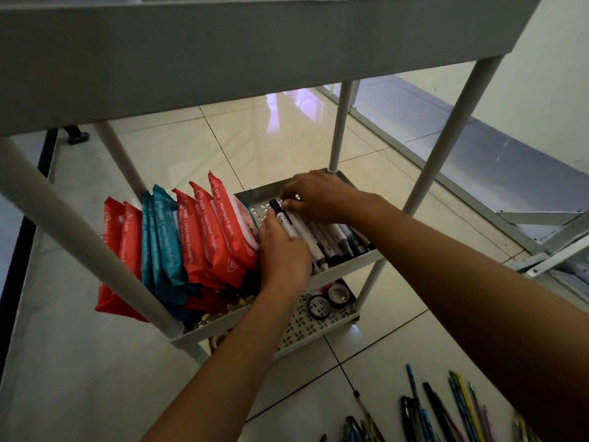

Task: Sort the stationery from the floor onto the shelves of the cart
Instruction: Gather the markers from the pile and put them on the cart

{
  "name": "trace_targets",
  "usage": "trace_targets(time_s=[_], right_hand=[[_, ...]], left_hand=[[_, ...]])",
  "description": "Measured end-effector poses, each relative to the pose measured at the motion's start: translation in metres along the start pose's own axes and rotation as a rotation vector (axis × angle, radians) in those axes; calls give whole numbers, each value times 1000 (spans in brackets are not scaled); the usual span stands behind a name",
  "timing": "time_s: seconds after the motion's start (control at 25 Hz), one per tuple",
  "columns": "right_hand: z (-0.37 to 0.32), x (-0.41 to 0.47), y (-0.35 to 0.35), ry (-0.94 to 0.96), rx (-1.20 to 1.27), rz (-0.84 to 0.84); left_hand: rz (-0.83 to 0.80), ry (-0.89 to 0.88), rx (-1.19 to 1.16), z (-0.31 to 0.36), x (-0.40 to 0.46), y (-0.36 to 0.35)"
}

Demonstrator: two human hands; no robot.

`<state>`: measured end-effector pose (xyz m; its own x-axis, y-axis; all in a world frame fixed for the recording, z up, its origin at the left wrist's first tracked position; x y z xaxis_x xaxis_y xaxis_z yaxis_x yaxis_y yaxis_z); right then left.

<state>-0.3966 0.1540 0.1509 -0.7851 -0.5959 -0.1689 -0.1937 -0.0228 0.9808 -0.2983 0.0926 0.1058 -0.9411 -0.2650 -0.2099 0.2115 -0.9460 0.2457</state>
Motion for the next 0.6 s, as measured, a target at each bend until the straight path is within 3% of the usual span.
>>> trace_targets(time_s=[0.16, 0.28, 0.4, 0.6], right_hand=[[11, -12, 13, 12, 164, 33], [38, -16, 27, -136, 299, 124], [51, -13, 23, -246, 209, 28], [45, -17, 10, -192, 75, -26]], left_hand=[[7, 40, 18, 7, -7, 1], [17, 35, 29, 9, -10, 2], [8, 36, 57, 10, -11, 3], [4, 9, 131, 13, -13, 2]])
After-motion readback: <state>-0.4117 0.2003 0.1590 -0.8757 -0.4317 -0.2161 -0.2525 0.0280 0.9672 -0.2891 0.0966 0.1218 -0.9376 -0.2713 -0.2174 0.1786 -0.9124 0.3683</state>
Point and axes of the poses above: each hand's wrist, its own x-axis towards the middle knuckle, its own y-axis out of the back of the hand, z = x × y, the point moved 4 cm from there along x, towards the middle knuckle, and after that the axes turned 5 degrees about -z, right-handed, at the moved point
